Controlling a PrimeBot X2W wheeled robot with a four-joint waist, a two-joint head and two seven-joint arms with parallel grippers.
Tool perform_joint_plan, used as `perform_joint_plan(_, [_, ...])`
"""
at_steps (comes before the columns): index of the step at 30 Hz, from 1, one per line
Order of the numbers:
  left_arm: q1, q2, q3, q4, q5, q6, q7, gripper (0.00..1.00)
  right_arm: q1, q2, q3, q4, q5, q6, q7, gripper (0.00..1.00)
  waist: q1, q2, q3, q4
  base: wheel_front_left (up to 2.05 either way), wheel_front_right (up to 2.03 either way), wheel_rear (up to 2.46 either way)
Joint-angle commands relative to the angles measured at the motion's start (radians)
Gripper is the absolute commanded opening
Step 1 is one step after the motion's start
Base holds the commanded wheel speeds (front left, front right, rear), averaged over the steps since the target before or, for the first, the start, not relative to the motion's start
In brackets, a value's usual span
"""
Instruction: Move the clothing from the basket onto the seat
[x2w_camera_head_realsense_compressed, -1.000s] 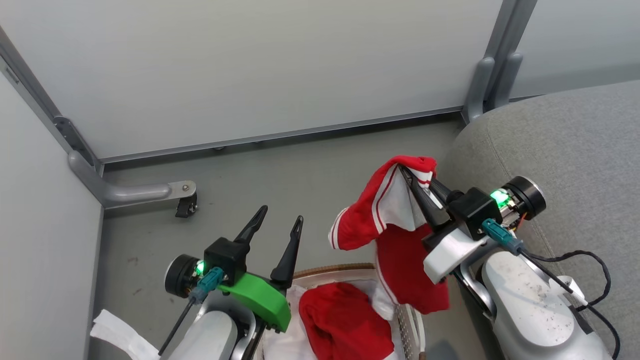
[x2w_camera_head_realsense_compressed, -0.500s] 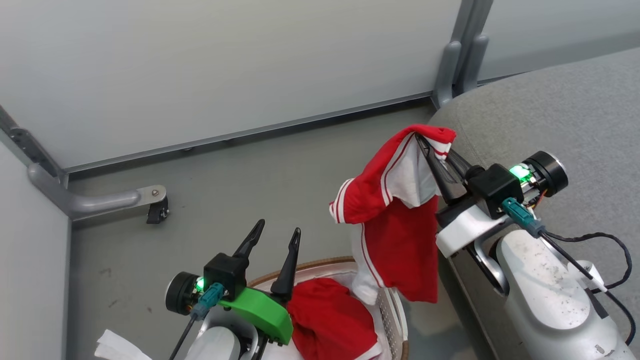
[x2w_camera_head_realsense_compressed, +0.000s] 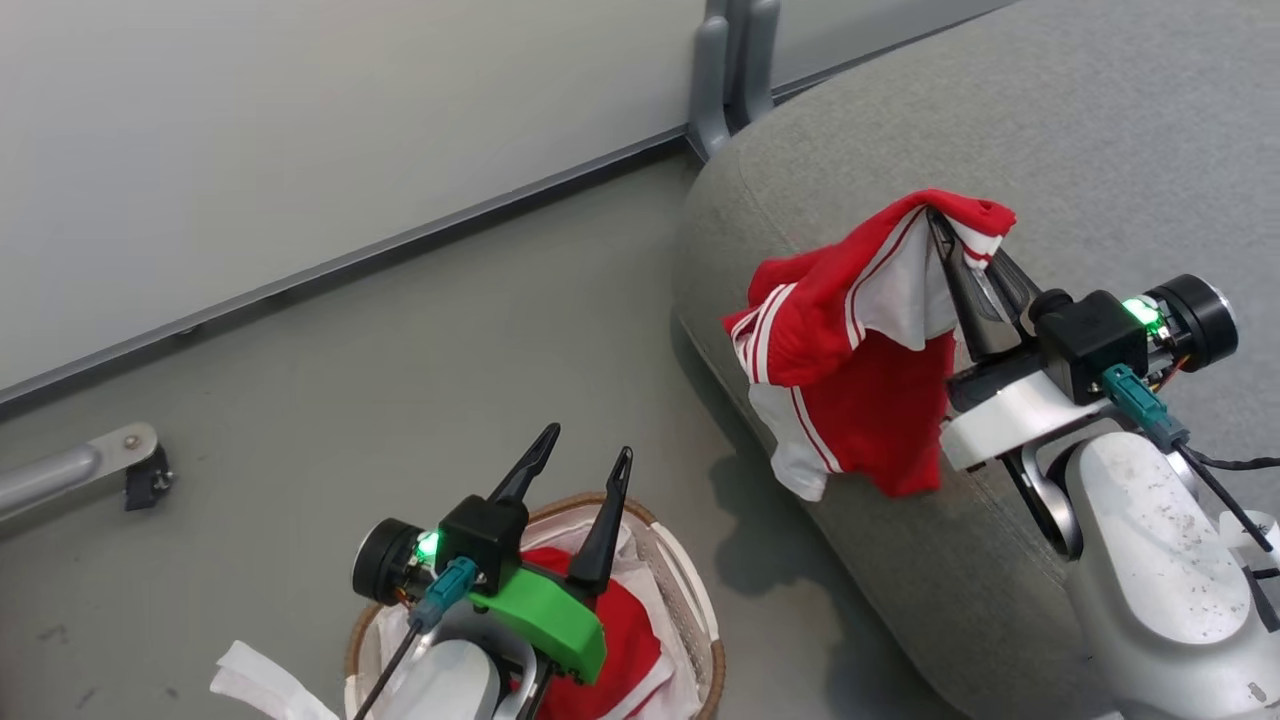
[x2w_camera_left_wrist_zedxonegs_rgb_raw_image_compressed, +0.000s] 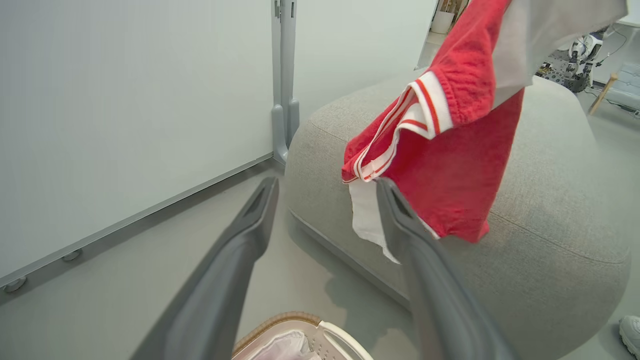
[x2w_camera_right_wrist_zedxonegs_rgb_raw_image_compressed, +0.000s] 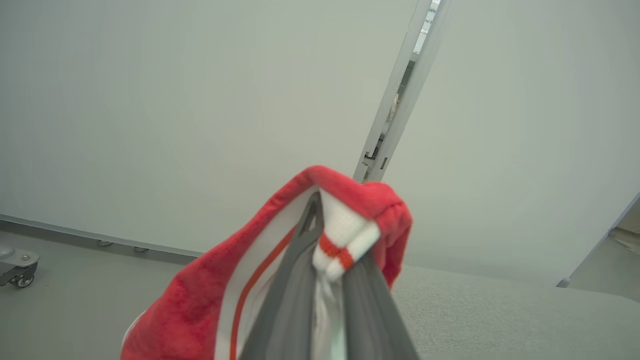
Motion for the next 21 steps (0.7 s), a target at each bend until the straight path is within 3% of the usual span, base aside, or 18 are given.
perform_joint_plan(1, [-0.021,0.003,-0.001,-0.003,0.003,-0.006,-0.003,1.00,0.013,0.005,-0.007,-0.009,-0.005,-0.001,-0.002,0.00,0.0000,-0.0001,0.054,-0.081,0.00,0.00,0.00])
perform_joint_plan(9, [-0.050,0.004,-0.019,0.002,0.036,-0.010,-0.002,1.00,-0.011,0.022,-0.046,-0.017,-0.004,-0.001,-0.002,0.00,0.0000,-0.0001,0.105,-0.111,0.00,0.00,0.00])
perform_joint_plan(21, [-0.113,0.034,-0.020,-0.038,0.080,-0.015,-0.002,1.00,-0.297,-0.082,-0.137,0.042,-0.022,-0.001,-0.002,0.00,0.0000,-0.0001,0.246,-0.061,0.00,0.00,0.00])
